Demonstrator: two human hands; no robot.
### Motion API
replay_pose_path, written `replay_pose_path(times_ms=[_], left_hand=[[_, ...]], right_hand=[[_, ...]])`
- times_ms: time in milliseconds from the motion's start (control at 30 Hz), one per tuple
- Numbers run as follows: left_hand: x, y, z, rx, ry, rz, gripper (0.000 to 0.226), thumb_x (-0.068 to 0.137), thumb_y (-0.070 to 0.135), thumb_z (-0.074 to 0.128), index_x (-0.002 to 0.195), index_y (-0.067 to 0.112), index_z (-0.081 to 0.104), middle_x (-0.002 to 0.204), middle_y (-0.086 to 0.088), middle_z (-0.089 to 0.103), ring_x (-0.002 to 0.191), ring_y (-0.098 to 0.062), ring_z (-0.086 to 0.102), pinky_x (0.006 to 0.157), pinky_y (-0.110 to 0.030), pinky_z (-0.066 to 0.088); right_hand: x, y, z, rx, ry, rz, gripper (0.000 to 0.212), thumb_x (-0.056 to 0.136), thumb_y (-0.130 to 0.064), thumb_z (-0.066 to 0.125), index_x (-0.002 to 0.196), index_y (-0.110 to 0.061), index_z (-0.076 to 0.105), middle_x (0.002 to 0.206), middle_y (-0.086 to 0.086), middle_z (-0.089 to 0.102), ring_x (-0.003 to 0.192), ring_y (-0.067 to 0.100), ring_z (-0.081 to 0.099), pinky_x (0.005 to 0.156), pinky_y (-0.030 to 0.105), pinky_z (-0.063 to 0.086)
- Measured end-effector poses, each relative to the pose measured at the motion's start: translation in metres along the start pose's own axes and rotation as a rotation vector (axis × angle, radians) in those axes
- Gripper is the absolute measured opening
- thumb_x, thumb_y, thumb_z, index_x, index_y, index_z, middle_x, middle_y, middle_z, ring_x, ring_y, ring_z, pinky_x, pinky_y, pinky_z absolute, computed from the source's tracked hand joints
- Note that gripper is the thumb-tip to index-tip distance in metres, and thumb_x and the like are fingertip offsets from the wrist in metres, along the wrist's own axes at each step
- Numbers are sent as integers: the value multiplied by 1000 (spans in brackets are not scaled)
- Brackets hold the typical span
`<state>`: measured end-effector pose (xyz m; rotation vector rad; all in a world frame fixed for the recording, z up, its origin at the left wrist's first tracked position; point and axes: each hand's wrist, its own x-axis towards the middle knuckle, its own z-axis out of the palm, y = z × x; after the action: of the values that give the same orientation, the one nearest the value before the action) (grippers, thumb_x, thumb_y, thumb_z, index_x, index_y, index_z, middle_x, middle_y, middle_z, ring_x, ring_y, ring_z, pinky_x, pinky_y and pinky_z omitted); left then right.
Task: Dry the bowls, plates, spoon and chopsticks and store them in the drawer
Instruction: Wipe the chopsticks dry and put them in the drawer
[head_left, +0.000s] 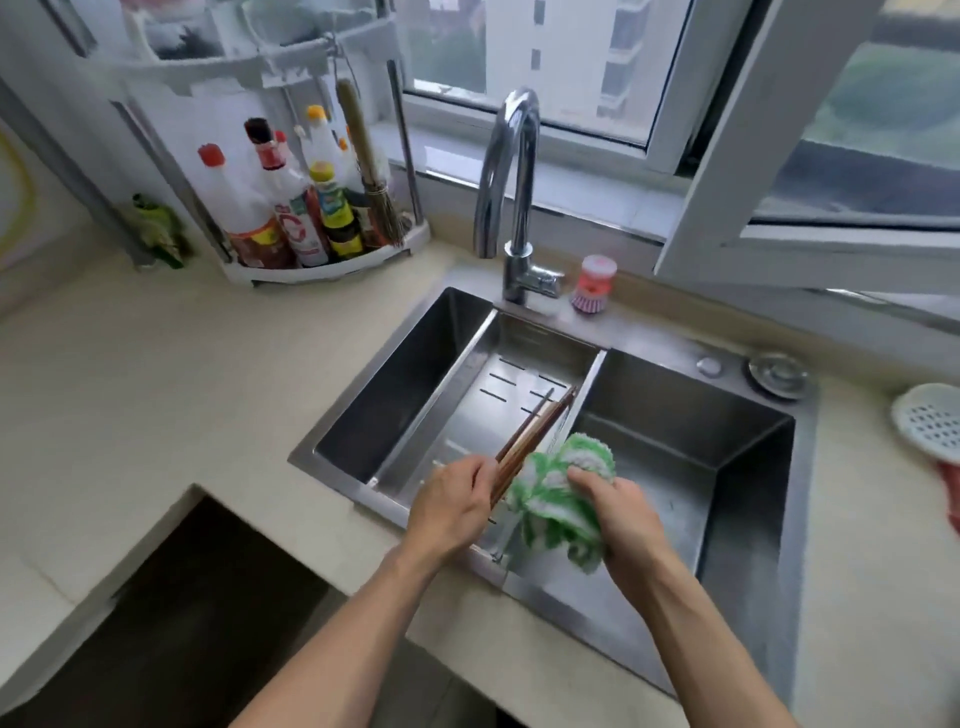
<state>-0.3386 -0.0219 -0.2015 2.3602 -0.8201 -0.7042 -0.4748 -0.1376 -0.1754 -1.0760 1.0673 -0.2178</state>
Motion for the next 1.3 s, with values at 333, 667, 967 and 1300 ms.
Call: replay_pose_path(times_ms=[333, 667, 967, 1300], left_hand=[[44, -11, 42, 505, -93, -137, 46, 95, 43, 62, 123, 12, 46, 124, -8, 57, 117, -26, 54, 96, -41, 42], [62, -12, 57, 581, -182, -134, 18, 96, 17, 48, 109, 7, 54, 106, -9, 59, 101, -27, 59, 80, -35, 41], [62, -8, 49, 526, -186, -58, 13, 97, 20, 46, 101, 8, 49, 109, -15, 63, 94, -32, 60, 78, -38, 41], [51, 4, 2, -545, -329, -350, 18, 104, 15, 43, 87, 16, 45, 57, 4, 41, 42, -10, 36, 41, -21, 26]], right_hand=[[21, 9, -17, 17, 27, 55, 20, 96, -19, 61, 88, -3, 69, 69, 9, 71, 51, 16, 62, 45, 26, 42], [28, 10, -14, 66, 9, 63, 20, 96, -20, 62, 91, -3, 70, 78, 11, 75, 60, 17, 68, 48, 25, 46], [29, 21, -19, 81, 26, 16, 20, 90, -21, 71, 96, -2, 72, 86, 13, 77, 71, 22, 73, 54, 27, 51], [36, 8, 12, 313, -77, 40, 35, 103, -23, 47, 97, 2, 71, 89, 27, 71, 59, 28, 63, 49, 33, 51]])
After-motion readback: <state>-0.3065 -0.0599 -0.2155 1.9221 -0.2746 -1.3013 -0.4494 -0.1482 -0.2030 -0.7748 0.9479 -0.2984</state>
